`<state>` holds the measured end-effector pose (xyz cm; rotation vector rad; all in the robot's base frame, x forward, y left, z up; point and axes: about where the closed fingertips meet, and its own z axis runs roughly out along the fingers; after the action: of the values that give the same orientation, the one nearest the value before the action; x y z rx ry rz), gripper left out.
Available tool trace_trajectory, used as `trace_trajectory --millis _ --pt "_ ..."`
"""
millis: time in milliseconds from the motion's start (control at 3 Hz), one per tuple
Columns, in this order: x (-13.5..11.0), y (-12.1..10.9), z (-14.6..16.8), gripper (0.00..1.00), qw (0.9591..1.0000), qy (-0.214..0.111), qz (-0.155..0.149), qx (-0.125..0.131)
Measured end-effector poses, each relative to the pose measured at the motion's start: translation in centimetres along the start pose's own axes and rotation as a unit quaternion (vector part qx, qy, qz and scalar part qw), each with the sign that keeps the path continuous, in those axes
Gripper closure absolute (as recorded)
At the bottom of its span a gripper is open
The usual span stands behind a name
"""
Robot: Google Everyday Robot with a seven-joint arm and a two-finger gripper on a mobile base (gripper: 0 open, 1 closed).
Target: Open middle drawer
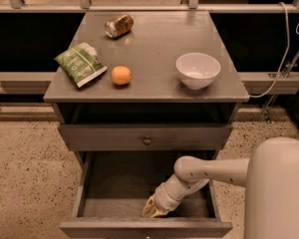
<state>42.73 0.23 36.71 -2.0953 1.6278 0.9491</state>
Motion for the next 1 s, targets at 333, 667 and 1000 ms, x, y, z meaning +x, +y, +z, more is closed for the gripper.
trace_trajectory --millis 333,667,1000 --pt "-0.1 2.7 0.2 1.0 0.9996 -0.011 0.005 -0.027" --pt "-0.1 2.6 0.1 1.0 0.9996 -0.011 0.005 -0.027" --pt "-0.2 2.7 -1.9 1.0 0.9997 -0.023 0.004 0.002"
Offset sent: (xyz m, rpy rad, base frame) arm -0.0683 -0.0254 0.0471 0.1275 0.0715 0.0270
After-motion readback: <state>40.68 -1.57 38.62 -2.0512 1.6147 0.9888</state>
